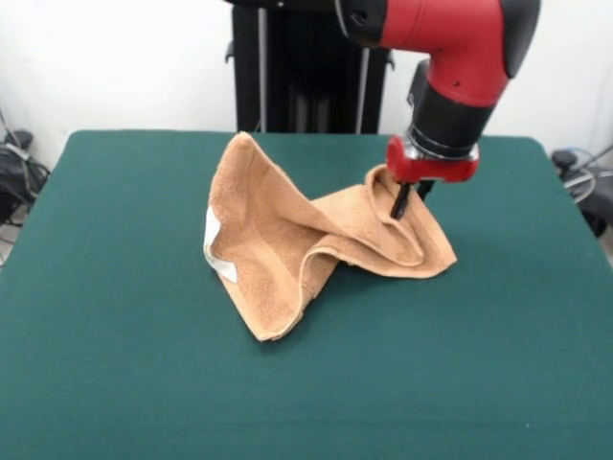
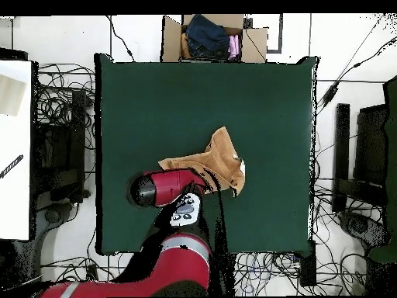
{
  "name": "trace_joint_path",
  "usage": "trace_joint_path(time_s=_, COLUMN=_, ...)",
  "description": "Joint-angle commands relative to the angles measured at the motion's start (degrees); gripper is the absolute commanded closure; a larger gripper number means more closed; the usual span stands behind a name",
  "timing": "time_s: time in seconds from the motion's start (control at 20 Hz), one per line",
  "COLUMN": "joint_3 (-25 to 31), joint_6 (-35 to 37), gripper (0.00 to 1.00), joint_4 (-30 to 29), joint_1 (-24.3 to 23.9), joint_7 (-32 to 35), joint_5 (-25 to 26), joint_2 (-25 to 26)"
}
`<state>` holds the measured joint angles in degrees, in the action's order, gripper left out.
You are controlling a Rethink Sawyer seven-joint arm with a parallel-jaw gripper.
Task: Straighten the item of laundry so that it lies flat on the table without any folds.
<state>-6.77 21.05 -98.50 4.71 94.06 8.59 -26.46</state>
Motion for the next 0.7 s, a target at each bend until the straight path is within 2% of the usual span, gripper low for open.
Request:
trace_joint_path(time_s=0.05, joint_3=0.02, joint_6=0.92, gripper=1.0, joint_4=-0.18, joint_1=1.71, joint_7=15.22, joint_5=-4.67, joint_2=2.03)
trace_joint_path(time_s=0.7, joint_3=-0.34, joint_6=0.58, gripper=1.0, joint_4=0.32, joint_1=2.35, joint_7=13.48, joint_5=-6.2, joint_2=3.01)
